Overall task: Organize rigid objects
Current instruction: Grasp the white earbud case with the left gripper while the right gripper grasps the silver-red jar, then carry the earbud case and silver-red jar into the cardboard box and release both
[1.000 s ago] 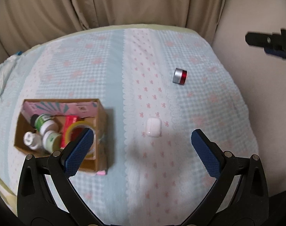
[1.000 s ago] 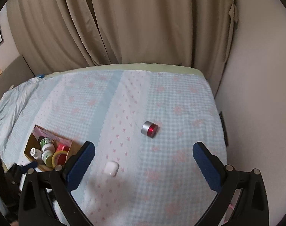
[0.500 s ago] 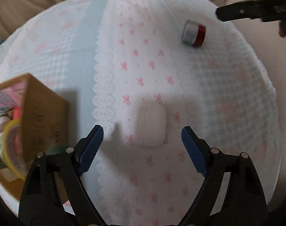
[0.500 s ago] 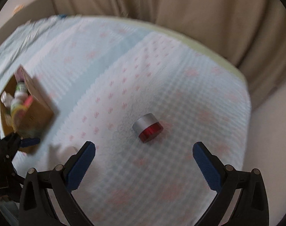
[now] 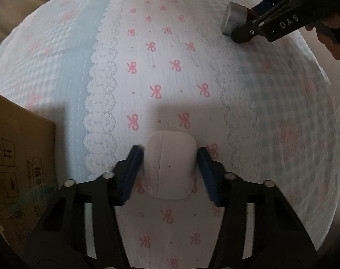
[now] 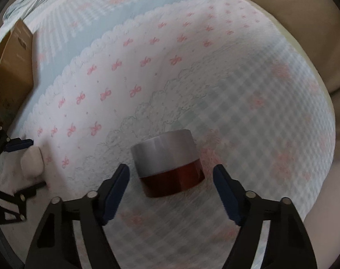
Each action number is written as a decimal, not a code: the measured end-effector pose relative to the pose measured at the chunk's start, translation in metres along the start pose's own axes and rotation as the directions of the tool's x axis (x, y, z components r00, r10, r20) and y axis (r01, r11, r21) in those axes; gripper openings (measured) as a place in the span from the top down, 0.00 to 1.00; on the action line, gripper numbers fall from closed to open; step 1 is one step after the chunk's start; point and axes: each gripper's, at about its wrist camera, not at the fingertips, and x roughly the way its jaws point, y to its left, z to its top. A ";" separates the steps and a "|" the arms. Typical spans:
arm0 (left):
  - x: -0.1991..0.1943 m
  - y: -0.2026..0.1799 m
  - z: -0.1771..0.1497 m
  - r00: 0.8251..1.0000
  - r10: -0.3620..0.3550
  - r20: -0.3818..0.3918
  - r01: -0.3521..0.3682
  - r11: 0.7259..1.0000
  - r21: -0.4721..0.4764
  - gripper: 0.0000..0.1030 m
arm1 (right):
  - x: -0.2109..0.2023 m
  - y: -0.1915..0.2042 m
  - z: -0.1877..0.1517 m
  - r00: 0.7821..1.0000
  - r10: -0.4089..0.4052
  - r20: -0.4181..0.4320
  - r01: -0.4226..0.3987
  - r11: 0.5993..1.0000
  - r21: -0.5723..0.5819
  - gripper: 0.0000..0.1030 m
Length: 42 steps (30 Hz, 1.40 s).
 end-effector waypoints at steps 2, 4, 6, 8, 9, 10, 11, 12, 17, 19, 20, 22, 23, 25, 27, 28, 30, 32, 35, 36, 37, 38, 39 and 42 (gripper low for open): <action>0.000 0.001 0.003 1.000 -0.011 -0.006 0.011 1.000 -0.010 0.59 | 0.004 0.000 0.003 1.000 0.011 -0.010 -0.011 1.000 -0.014 0.47; -0.001 0.002 0.004 1.000 -0.011 -0.010 0.011 1.000 -0.004 0.59 | 0.006 0.003 0.005 1.000 0.010 -0.016 -0.011 1.000 -0.029 0.47; -0.002 0.003 0.004 1.000 -0.014 -0.009 0.014 1.000 -0.006 0.59 | 0.006 0.009 0.007 1.000 -0.022 -0.018 0.021 0.998 -0.062 0.48; -0.006 0.006 0.005 1.000 -0.025 -0.007 0.025 0.999 -0.022 0.59 | 0.005 0.018 0.008 0.999 -0.047 -0.017 0.045 0.996 -0.075 0.48; -0.006 0.009 0.007 1.000 -0.031 -0.006 0.030 0.999 -0.032 0.59 | 0.004 0.020 0.008 0.999 -0.046 -0.016 0.045 0.997 -0.066 0.48; -0.008 0.012 0.010 0.999 -0.033 -0.001 0.033 0.999 -0.038 0.59 | 0.003 0.023 0.007 0.999 -0.043 -0.015 0.042 0.998 -0.053 0.48; -0.011 0.014 0.012 0.999 -0.033 0.006 0.033 0.999 -0.041 0.59 | 0.000 0.025 0.006 0.999 -0.041 -0.012 0.040 0.999 -0.034 0.48; -0.015 0.015 0.013 0.999 -0.033 0.016 0.034 0.999 -0.042 0.59 | -0.004 0.028 0.007 0.999 -0.041 -0.007 0.041 0.999 -0.020 0.48; -0.046 0.024 0.019 0.997 -0.041 0.066 0.045 0.997 -0.055 0.59 | -0.034 0.032 0.005 0.999 -0.030 0.030 0.028 0.996 0.085 0.52; -0.060 0.027 0.022 0.995 -0.048 0.085 0.054 0.996 -0.070 0.59 | -0.048 0.034 0.003 0.999 -0.025 0.046 0.019 0.991 0.129 0.52; -0.067 0.030 0.022 0.994 -0.051 0.093 0.058 0.995 -0.080 0.59 | -0.057 0.036 0.003 0.998 -0.021 0.052 0.013 0.989 0.150 0.52; -0.082 0.036 0.022 0.992 -0.052 0.111 0.063 0.993 -0.096 0.59 | -0.068 0.044 0.000 0.998 -0.017 0.063 0.006 0.986 0.166 0.52; -0.092 0.040 0.022 0.991 -0.051 0.123 0.064 0.993 -0.103 0.59 | -0.074 0.048 -0.001 0.997 -0.009 0.076 -0.005 0.983 0.181 0.52; -0.105 0.045 0.021 0.988 -0.049 0.144 0.066 0.991 -0.113 0.59 | -0.090 0.052 -0.002 0.995 0.015 0.099 -0.037 0.973 0.229 0.52; -0.131 0.056 0.022 0.984 -0.050 0.171 0.073 0.989 -0.131 0.59 | -0.107 0.056 0.000 0.992 0.018 0.126 -0.051 0.963 0.264 0.52; -0.141 0.059 0.021 0.982 -0.049 0.184 0.075 0.988 -0.138 0.59 | -0.113 0.057 -0.001 0.990 0.012 0.138 -0.049 0.961 0.272 0.52; -0.168 0.067 0.018 0.976 -0.045 0.214 0.078 0.986 -0.150 0.59 | -0.141 0.069 0.002 0.986 -0.009 0.168 -0.039 0.959 0.281 0.52; -0.190 0.076 0.018 0.970 -0.039 0.241 0.078 0.984 -0.157 0.59 | -0.169 0.082 0.004 0.979 -0.016 0.204 -0.044 0.956 0.289 0.52; -0.230 0.096 0.018 0.959 -0.029 0.282 0.080 0.982 -0.171 0.59 | -0.208 0.106 0.010 0.968 -0.020 0.251 -0.059 0.951 0.302 0.52; -0.243 0.103 0.017 0.956 -0.025 0.293 0.079 0.982 -0.174 0.59 | -0.219 0.115 0.014 0.964 -0.019 0.265 -0.065 0.951 0.302 0.52; -0.255 0.112 0.015 0.953 -0.020 0.301 0.078 0.981 -0.180 0.59 | -0.228 0.122 0.016 0.961 -0.018 0.278 -0.069 0.951 0.300 0.52; -0.265 0.120 0.014 0.953 -0.016 0.303 0.076 0.980 -0.186 0.59 | -0.240 0.134 0.018 0.955 -0.013 0.295 -0.079 0.951 0.299 0.52; -0.272 0.127 0.013 0.953 -0.009 0.304 0.070 0.979 -0.191 0.59 | -0.248 0.143 0.022 0.951 -0.005 0.309 -0.091 0.950 0.297 0.52; -0.298 0.153 0.004 0.950 0.031 0.312 0.034 0.979 -0.202 0.59 | -0.267 0.170 0.034 0.937 0.027 0.349 -0.135 0.948 0.289 0.52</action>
